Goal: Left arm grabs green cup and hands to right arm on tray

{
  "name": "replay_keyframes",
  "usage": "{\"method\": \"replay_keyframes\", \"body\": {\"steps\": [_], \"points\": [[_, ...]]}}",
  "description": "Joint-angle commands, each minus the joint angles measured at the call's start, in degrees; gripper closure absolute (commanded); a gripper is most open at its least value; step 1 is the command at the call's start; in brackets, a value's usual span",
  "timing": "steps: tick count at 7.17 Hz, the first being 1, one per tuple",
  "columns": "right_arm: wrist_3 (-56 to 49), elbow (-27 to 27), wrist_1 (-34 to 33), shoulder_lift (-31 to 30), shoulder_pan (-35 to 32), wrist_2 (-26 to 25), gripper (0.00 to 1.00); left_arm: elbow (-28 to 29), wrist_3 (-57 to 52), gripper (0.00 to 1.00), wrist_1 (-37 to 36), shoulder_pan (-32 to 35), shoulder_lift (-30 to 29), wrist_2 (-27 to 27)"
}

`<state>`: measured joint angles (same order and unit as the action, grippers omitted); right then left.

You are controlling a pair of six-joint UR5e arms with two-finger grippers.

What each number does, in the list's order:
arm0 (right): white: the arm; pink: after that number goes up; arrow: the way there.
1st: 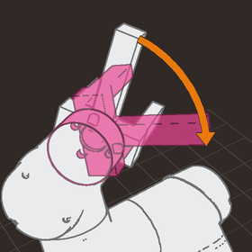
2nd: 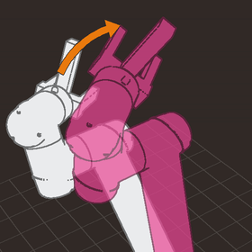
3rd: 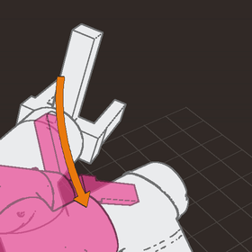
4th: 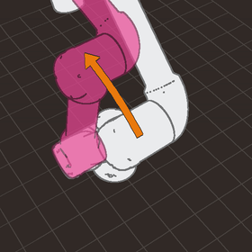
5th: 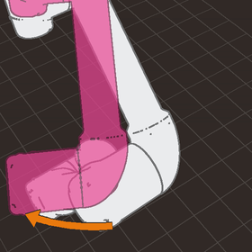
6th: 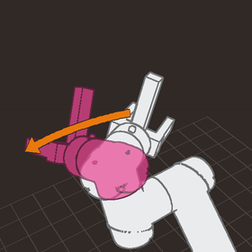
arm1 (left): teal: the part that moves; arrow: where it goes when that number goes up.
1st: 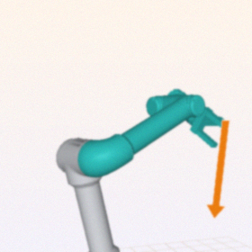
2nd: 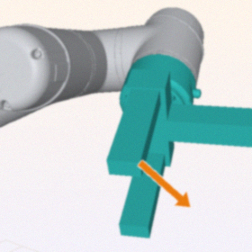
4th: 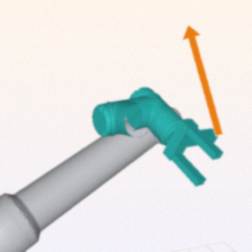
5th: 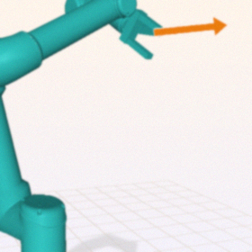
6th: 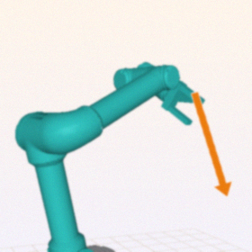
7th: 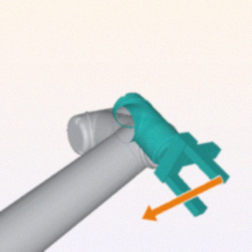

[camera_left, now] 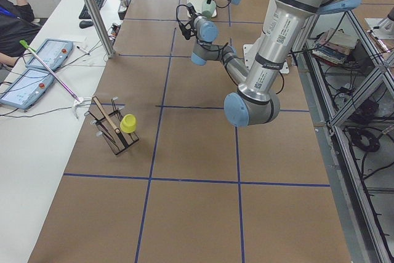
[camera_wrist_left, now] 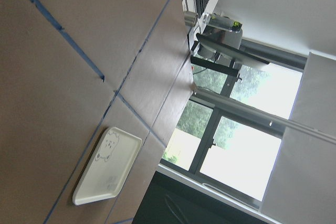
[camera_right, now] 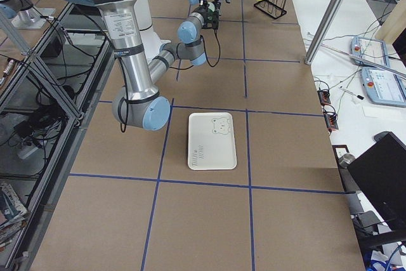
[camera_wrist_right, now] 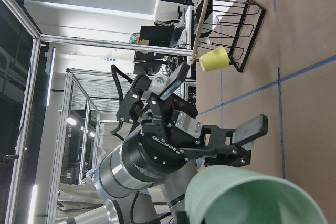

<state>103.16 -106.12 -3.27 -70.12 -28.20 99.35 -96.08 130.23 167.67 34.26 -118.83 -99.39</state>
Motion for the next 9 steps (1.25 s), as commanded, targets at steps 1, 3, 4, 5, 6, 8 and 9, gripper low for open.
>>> {"method": "replay_keyframes", "body": {"steps": [1,3,4,5,6,8,9], "points": [[-0.2,-0.4,-7.8,-0.2,-3.1,0.6,1.00,0.5,-7.4,0.00,-11.9,2.2,-0.1,2.5],[-7.6,-0.7,-22.6,0.4,-7.6,8.2,1.00,0.5,-20.0,0.00,-27.2,3.9,0.0,-0.5],[-12.0,-0.7,-30.7,0.4,-10.2,11.5,1.00,-0.3,-28.2,0.00,-36.2,5.6,0.3,-5.5],[-17.1,-0.8,-39.6,0.3,-13.5,14.7,1.00,-1.1,-36.8,0.00,-44.4,8.3,1.1,-7.3],[-22.2,-1.0,-49.4,0.0,-17.7,19.3,1.00,-2.8,-45.4,0.00,-50.6,9.1,2.8,-7.3],[-39.0,-1.4,-67.0,-0.5,-23.4,21.2,1.00,-10.5,-71.2,0.00,-71.7,12.7,5.5,-7.3],[-48.0,-4.0,-77.2,-1.2,-26.0,21.2,1.00,-15.0,-83.4,0.00,-81.0,15.1,7.3,-7.4]]}}
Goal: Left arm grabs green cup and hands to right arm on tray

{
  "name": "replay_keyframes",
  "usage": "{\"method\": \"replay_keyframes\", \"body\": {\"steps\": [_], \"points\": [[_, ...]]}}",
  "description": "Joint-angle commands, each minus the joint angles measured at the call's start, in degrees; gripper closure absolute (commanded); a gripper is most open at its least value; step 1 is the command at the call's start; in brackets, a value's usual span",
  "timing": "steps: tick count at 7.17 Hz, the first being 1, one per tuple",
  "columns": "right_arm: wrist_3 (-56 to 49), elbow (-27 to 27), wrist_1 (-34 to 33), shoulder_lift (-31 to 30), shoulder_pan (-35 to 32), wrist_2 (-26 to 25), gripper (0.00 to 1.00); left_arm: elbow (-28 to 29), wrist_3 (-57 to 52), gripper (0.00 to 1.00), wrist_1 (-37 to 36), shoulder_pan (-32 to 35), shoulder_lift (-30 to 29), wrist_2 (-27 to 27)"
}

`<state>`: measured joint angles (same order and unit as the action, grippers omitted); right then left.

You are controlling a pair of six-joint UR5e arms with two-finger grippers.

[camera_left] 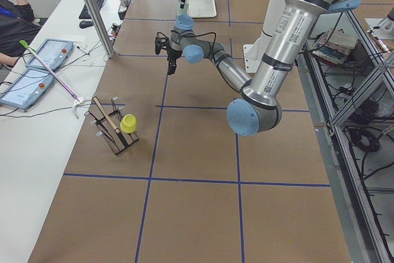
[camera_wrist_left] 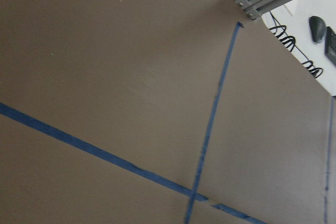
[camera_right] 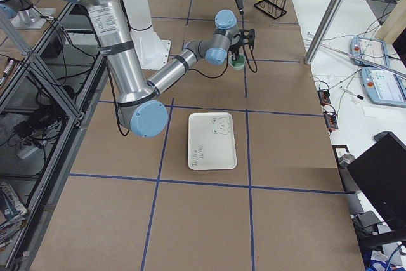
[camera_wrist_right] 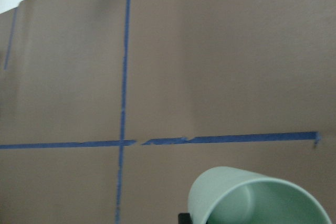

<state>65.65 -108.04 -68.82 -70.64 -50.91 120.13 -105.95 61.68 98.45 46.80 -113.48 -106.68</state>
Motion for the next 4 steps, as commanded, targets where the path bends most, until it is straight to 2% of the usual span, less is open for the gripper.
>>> {"method": "replay_keyframes", "body": {"steps": [1,2,3,4], "points": [[-21.2,-5.3,-24.0,-0.5,-5.8,0.4,1.00,-7.1,-24.2,0.00,-15.4,7.1,4.8,-3.4],[-30.7,-6.0,-28.8,-0.9,-8.4,0.2,1.00,-6.5,-35.6,0.00,-15.4,14.0,9.1,-12.4],[-34.7,-6.0,-28.5,-5.3,-10.8,0.3,1.00,-5.5,-45.7,0.00,-15.0,21.3,14.5,-18.8],[-34.9,-6.0,-23.1,-9.2,-12.2,2.7,1.00,-3.6,-51.9,0.00,-14.6,27.0,18.4,-21.7]]}}
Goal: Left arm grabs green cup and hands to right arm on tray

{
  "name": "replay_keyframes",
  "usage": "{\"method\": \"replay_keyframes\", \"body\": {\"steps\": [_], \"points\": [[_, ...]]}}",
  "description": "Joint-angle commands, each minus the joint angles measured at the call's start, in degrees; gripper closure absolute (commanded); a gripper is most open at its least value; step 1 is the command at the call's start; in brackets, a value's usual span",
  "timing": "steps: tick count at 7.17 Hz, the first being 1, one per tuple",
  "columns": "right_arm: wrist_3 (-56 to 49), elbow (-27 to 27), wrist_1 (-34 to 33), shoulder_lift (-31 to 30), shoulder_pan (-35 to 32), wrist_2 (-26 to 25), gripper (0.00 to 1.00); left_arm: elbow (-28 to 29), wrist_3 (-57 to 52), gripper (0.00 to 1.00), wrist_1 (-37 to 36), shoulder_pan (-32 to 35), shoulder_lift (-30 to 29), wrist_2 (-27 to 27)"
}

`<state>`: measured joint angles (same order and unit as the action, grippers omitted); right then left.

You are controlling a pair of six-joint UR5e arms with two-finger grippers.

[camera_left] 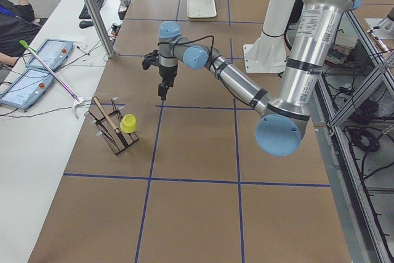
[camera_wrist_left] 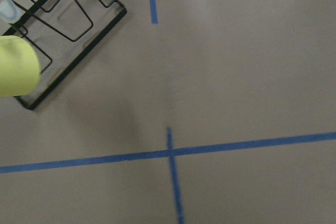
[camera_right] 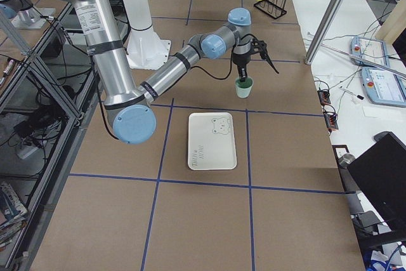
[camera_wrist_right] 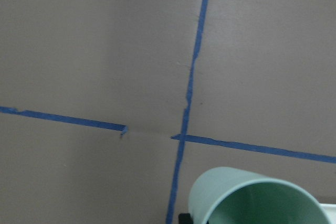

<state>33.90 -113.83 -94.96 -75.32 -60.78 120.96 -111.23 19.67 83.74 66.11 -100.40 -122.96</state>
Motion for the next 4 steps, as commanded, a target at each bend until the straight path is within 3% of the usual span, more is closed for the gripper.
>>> {"method": "replay_keyframes", "body": {"steps": [1,4], "points": [[-3.1,-0.1,10.2,-9.8,-4.2,5.1,1.00,3.2,-15.7,0.00,0.1,12.7,9.3,-8.9],[-2.8,-0.2,21.2,-20.2,-5.8,6.4,1.00,2.9,-27.2,0.00,0.3,24.1,23.3,-10.6]]}}
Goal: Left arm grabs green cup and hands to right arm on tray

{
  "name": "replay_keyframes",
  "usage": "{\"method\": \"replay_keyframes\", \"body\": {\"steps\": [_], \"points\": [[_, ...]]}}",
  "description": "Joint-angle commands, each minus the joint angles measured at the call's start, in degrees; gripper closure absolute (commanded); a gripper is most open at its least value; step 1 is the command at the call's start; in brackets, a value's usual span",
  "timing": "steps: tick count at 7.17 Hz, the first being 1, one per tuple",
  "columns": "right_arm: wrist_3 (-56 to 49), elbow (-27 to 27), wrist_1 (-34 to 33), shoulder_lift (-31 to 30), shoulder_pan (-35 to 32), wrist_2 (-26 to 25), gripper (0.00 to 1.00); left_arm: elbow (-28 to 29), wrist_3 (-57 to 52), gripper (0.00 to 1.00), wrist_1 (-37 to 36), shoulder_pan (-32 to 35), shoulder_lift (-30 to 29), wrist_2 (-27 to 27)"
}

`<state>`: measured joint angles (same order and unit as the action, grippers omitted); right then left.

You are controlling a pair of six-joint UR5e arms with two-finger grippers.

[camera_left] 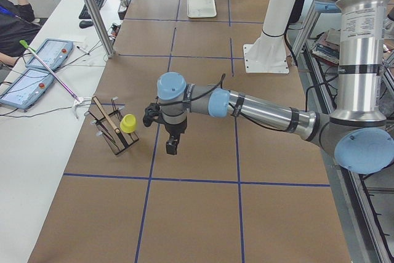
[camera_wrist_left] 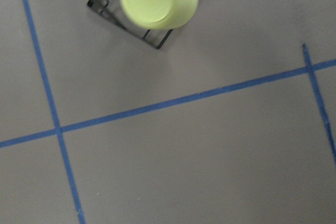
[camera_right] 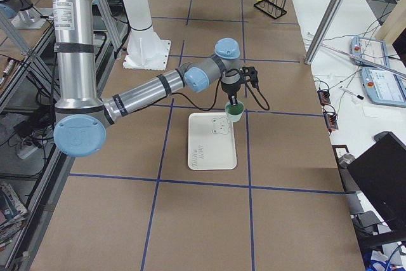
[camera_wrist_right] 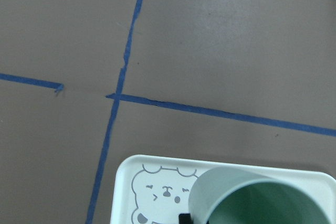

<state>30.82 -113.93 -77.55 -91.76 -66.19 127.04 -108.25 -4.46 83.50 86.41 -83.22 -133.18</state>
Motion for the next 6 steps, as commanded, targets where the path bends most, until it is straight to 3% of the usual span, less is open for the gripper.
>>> {"method": "replay_keyframes", "body": {"steps": [1,3,4,6], "points": [[1.3,-0.2,5.6,-6.5,-0.3,0.1,1.00,-0.6,-3.7,0.00,1.2,6.9,10.1,-0.5],[11.7,1.1,12.0,-7.5,0.0,-1.9,0.96,-0.6,-3.4,0.00,2.8,9.0,13.1,-3.3],[12.4,3.3,16.5,-8.7,3.0,-4.1,1.00,-0.6,-3.1,0.00,2.8,9.0,13.0,-3.5],[20.2,7.3,23.7,-8.3,11.0,-12.3,1.00,-0.7,-3.1,0.00,2.8,9.0,12.7,-3.5]]}}
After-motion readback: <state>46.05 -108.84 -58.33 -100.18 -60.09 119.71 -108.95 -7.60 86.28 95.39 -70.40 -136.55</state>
